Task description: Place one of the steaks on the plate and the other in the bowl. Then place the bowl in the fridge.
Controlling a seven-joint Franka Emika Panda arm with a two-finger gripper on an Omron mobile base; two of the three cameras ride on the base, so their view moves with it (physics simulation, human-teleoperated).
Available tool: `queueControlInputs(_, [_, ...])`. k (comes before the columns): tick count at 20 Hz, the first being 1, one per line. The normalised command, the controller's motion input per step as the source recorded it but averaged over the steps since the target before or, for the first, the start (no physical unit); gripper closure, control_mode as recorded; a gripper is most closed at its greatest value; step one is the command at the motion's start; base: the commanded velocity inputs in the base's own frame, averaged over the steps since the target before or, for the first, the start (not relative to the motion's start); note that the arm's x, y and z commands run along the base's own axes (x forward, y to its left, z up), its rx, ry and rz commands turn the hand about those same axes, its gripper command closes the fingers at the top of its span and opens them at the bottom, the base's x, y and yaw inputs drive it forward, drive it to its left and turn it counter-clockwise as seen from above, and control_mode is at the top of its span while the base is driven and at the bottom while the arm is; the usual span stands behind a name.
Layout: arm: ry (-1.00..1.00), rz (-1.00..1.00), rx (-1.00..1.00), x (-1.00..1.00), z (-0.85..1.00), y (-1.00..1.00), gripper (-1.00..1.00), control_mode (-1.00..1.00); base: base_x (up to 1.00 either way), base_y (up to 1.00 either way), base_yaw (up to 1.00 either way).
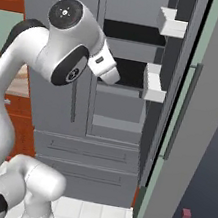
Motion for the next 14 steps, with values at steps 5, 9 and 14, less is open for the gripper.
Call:
queueControlInputs(5, [0.17,0.31,-0.08,-0.26,-0.67,0.27,1.0,-1.0,0.0,0.0,0.0])
queueControlInputs(9, [0.11,0.37,-0.18,-0.22,-0.64,0.35,1.0,-1.0,0.0,0.0,0.0])
queueControlInputs(14, [0.02,0.25,-0.34,-0.43,-0.54,0.69,-1.0,-1.0,0.0,0.0,0.0])
